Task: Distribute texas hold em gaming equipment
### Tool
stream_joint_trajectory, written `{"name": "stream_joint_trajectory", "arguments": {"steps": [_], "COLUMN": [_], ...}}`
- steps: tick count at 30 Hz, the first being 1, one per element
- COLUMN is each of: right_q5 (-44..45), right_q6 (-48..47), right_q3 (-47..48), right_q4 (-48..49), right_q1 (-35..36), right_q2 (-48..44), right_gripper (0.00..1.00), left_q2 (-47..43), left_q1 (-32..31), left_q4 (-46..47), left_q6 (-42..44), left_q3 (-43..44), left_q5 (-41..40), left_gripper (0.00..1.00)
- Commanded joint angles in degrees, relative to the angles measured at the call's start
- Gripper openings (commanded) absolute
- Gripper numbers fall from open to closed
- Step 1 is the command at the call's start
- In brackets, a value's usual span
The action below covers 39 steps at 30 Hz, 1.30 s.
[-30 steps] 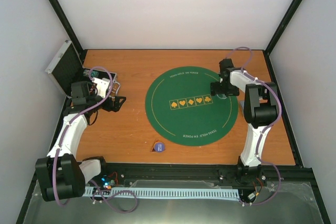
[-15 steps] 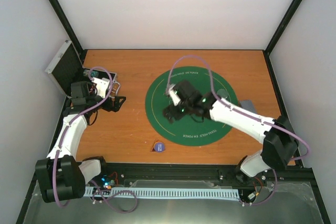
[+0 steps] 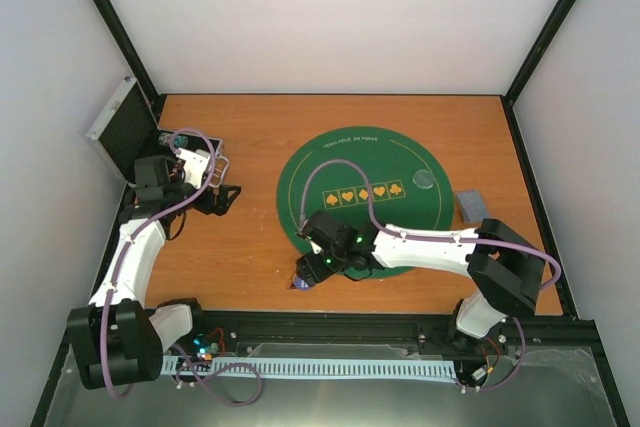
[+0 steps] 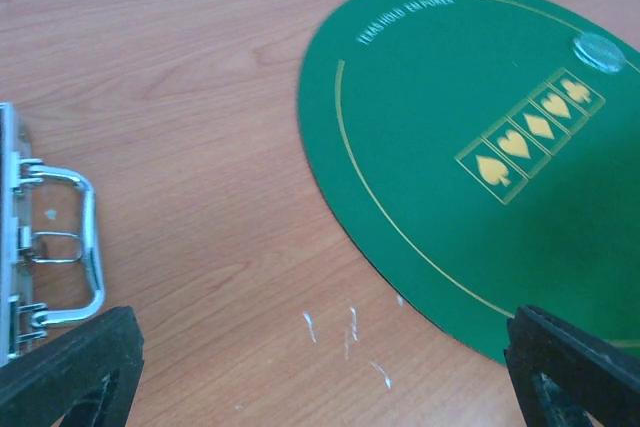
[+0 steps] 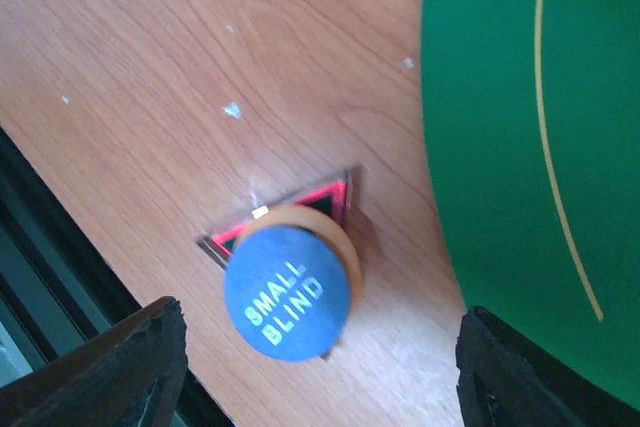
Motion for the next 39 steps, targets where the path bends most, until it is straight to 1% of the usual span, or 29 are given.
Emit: {"name": "stream_joint_trajectory", "arguments": {"steps": [1, 4, 5, 7, 9, 11, 13, 15, 17, 18, 19, 21, 23, 25, 28, 31, 33, 36, 39], "right_q5": [-4.41, -10.06, -11.98, -13.81, -15.35, -17.3, -18.83, -19.56, -20.3, -20.61, -20.85, -21.32, -23.46, -25.02, -25.93, -26.72, -27.15, -27.97, -27.91], "right_q6": [8.03, 10.9, 11.67, 12.65, 13.22, 13.71, 13.82, 13.8, 13.69, 13.77, 13.83, 13.59, 13.55, 13.18, 12.99, 13.01, 12.64, 12.31, 11.73], "right_q3": [-5.79, -10.69, -12.29, -14.69, -16.39, -17.55, -18.31, -18.61, -18.96, -19.32, -19.52, -19.69, -19.78, -19.3, -18.73, -18.07, -17.53, -16.89, -16.73], "right_q4": [6.41, 13.59, 15.6, 18.75, 21.28, 23.74, 25.38, 25.83, 26.43, 26.82, 27.14, 27.44, 28.47, 28.78, 28.95, 29.53, 29.24, 29.02, 27.79], "right_q1": [-2.04, -4.26, -5.03, -6.31, -7.14, -7.76, -8.33, -9.26, -10.31, -10.76, -11.01, -11.05, -11.06, -11.06, -11.06, -11.1, -11.07, -11.11, -11.11], "right_q2": [-3.21, -5.34, -5.86, -6.64, -6.92, -6.82, -6.36, -5.14, -3.95, -3.42, -3.08, -2.33, -1.06, 0.67, 2.85, 4.67, 5.5, 6.09, 6.03], "right_gripper": [0.71, 0.67, 0.64, 0.61, 0.56, 0.53, 0.52, 0.51, 0.46, 0.43, 0.41, 0.4, 0.4, 0.39, 0.38, 0.35, 0.35, 0.34, 0.33], "left_q2": [-0.8, -1.02, -1.39, -2.85, -4.64, -6.29, -7.81, -7.99, -6.11, -4.64, -3.42, -0.84, 1.21, 2.62, 3.32, 3.93, 4.71, 5.51, 7.06], "left_q1": [0.19, -1.15, -2.76, -7.82, -13.65, -19.38, -22.33, -24.41, -27.26, -29.45, -31.73, -37.41, -40.84, -42.46, -44.28, -46.65, -46.87, -47.03, -47.2], "left_q4": [-7.44, -20.14, -23.63, -26.98, -25.95, -24.77, -23.98, -23.07, -20.89, -19.43, -18.27, -16.75, -16.25, -15.79, -12.57, -8.82, -7.43, -4.75, -2.61], "left_q6": [8.0, 21.74, 25.42, 29.93, 30.09, 30.29, 31.53, 33.23, 33.16, 32.43, 32.32, 33.5, 35.35, 36.12, 35.93, 35.22, 34.96, 34.95, 35.43], "left_q3": [4.55, 7.16, 7.18, 5.89, 2.98, 0.62, -0.63, -1.57, -2.77, -3.39, -4.06, -5.56, -7.11, -7.9, -9.55, -11.45, -11.78, -12.81, -13.8], "left_q5": [7.2, 15.21, 16.41, 15.45, 12.53, 8.91, 7.27, 7.46, 7.02, 5.59, 3.94, 0.17, -2.29, -2.75, -3.94, -6.99, -6.85, -7.06, -7.69], "left_gripper": [1.0, 1.0, 1.0, 1.0, 0.99, 0.97, 0.92, 0.83, 0.66, 0.61, 0.6, 0.58, 0.58, 0.57, 0.55, 0.51, 0.47, 0.45, 0.45]}}
